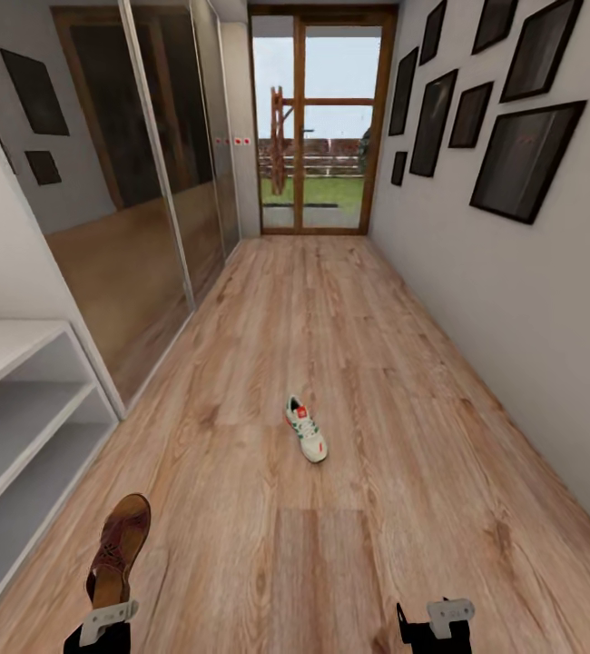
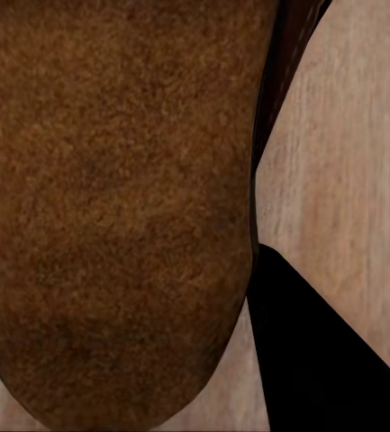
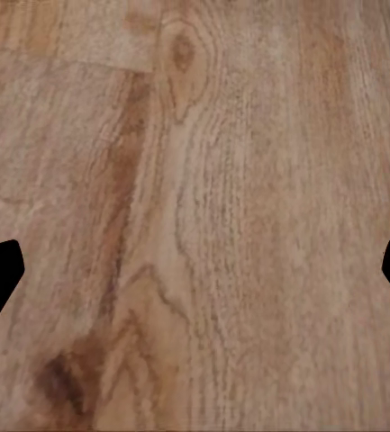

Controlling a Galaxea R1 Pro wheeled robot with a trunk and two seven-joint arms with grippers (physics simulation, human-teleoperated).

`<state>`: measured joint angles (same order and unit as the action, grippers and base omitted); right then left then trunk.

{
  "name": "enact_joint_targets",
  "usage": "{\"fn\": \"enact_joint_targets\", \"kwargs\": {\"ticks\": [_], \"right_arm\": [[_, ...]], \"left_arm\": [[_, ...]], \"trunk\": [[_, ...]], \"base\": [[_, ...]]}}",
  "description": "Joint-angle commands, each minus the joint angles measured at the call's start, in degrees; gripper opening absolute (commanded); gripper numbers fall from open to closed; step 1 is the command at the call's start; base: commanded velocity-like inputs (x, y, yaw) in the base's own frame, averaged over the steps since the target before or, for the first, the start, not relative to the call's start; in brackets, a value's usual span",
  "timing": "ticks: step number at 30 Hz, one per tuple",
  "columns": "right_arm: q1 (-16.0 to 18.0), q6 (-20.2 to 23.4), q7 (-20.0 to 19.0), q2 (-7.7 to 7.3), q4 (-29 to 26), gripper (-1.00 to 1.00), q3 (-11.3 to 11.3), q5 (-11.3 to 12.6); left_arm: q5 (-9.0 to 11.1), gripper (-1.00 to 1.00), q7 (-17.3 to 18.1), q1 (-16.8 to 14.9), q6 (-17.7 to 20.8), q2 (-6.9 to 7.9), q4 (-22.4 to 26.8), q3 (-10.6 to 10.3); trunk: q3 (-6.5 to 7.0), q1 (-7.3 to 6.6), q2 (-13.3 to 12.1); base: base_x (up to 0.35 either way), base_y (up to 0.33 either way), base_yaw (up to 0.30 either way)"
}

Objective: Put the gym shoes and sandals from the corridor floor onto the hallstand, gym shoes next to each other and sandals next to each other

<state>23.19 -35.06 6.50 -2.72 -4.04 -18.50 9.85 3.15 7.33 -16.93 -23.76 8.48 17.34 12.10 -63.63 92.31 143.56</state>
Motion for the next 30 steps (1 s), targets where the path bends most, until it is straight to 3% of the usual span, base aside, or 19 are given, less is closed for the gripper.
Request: {"fn": "enact_joint_targets", "kwargs": {"ticks": [1, 6, 20, 30], "right_arm": [[0.02, -0.10, 0.18, 0.00, 0.00, 1.00, -0.52, 0.44], [0.02, -0.10, 0.18, 0.00, -0.03, 1.00, -0.50, 0.47], [0.02, -0.10, 0.18, 0.00, -0.09, 1.00, -0.49, 0.52], [0.02, -0.17, 0.21, 0.00, -0.09, 1.00, -0.49, 0.52]], "left_arm": [[0.19, -1.00, 0.58, -0.03, -0.07, -0.02, -0.03, 0.38], [0.19, -1.00, 0.58, -0.03, -0.06, 0.03, -0.03, 0.39], [0.29, -1.00, 0.56, -0.03, -0.07, 0.05, -0.01, 0.46], [0.36, -1.00, 0.54, -0.03, -0.09, 0.05, 0.01, 0.47]], "trunk": [[-0.05, 0.01, 0.02], [-0.05, 0.01, 0.02], [-0.05, 0.01, 0.02], [-0.05, 0.01, 0.02]], "base": [[0.235, -0.200, 0.000], [0.235, -0.201, -0.103], [0.252, -0.206, -0.259], [0.272, -0.209, -0.043]]}}
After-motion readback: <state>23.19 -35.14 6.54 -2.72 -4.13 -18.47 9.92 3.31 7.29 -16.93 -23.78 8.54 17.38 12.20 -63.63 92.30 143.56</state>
